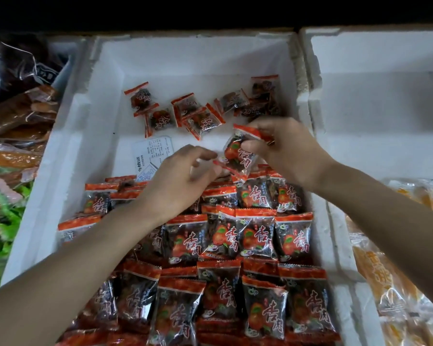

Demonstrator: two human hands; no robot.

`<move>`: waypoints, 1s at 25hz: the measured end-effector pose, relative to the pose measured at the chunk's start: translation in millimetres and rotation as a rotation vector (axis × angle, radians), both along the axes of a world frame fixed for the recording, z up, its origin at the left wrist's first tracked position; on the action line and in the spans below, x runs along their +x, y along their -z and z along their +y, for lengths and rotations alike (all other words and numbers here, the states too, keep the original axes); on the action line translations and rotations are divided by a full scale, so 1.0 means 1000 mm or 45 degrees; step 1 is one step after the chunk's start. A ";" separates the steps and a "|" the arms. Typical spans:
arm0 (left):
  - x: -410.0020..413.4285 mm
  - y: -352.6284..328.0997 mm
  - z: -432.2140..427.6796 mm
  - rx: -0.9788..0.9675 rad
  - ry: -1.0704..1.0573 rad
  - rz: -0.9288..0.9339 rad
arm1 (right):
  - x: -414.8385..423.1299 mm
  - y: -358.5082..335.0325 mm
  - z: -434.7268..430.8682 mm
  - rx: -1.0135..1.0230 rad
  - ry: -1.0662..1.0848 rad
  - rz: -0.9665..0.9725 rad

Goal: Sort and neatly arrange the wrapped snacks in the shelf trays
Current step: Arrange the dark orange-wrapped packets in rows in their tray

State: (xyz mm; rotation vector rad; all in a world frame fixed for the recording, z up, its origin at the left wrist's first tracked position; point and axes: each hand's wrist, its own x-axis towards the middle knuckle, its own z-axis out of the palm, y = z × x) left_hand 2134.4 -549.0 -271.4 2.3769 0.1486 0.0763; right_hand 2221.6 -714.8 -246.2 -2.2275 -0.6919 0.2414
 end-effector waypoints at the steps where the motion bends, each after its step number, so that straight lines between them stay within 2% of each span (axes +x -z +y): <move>1: -0.003 0.003 0.008 0.087 0.059 0.115 | 0.003 0.003 0.004 -0.077 -0.065 0.005; 4: -0.018 0.007 0.026 0.337 0.236 0.360 | 0.002 0.015 0.017 -0.265 -0.313 -0.017; 8: -0.023 0.015 0.030 0.523 0.341 0.284 | 0.002 0.024 0.021 -0.454 -0.483 -0.043; 11: -0.024 0.018 0.027 0.493 0.313 0.190 | 0.002 0.023 0.018 -0.606 -0.448 -0.161; 15: -0.036 0.021 0.023 0.482 0.322 0.002 | 0.000 0.019 0.019 -0.575 -0.414 -0.309; 20: -0.048 0.025 0.020 0.555 0.358 0.047 | -0.001 0.019 0.023 -0.498 -0.433 -0.077; 25: -0.054 0.032 0.021 0.533 0.335 0.038 | -0.004 0.026 0.028 -0.386 -0.367 -0.041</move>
